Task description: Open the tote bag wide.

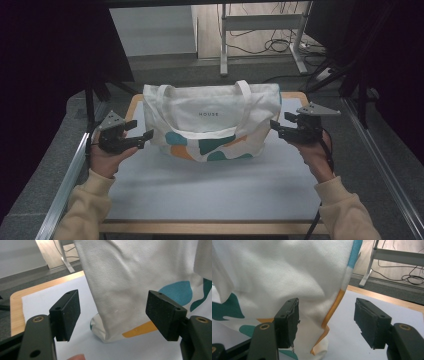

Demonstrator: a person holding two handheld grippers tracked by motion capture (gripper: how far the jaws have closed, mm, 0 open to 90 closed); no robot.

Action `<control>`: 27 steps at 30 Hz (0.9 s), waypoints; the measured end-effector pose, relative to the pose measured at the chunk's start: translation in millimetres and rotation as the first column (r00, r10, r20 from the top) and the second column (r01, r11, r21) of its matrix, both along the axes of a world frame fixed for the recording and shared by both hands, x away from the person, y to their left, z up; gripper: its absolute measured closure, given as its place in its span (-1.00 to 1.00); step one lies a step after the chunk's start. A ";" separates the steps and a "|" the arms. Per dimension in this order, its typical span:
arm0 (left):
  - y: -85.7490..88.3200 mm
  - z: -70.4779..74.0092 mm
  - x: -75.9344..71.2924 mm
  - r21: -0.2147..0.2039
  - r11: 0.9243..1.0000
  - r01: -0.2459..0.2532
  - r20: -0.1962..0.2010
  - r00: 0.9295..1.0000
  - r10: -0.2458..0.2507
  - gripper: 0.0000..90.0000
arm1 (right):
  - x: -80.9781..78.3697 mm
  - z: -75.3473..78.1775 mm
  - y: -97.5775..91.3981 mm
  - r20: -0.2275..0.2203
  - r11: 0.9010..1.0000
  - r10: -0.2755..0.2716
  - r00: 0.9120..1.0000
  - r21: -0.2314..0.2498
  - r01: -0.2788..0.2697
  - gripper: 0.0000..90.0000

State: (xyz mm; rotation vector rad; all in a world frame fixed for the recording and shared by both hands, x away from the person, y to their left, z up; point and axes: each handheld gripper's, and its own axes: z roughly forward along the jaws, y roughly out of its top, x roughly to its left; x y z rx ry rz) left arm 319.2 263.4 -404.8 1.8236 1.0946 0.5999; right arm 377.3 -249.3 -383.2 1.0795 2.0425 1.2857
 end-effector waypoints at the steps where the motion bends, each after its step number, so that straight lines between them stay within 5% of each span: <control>1: -0.3 -0.1 1.3 -0.002 1.000 0.001 -0.001 1.000 -0.001 -0.38 | 1.3 0.6 0.5 0.000 1.000 0.000 1.000 -0.002 0.000 -0.19; 10: -1.1 3.3 19.9 0.006 1.000 0.022 -0.009 1.000 -0.022 -0.41 | 18.1 9.4 4.3 0.004 1.000 0.010 1.000 0.000 -0.010 -0.20; 18: -7.9 0.2 34.4 -0.001 0.997 0.075 -0.016 0.997 -0.075 -0.37 | 31.0 14.1 11.1 -0.012 0.996 0.070 0.997 0.056 -0.069 -0.09; 21: -8.8 -1.5 34.1 0.022 0.998 0.059 -0.002 0.998 -0.059 -0.09 | 32.0 11.9 11.9 -0.015 0.997 0.060 0.998 0.047 -0.059 0.08; 27: -5.4 -3.8 30.9 -0.009 0.998 0.059 0.007 0.998 -0.059 0.50 | 32.6 9.0 7.7 -0.018 0.997 0.061 0.998 0.044 -0.061 0.49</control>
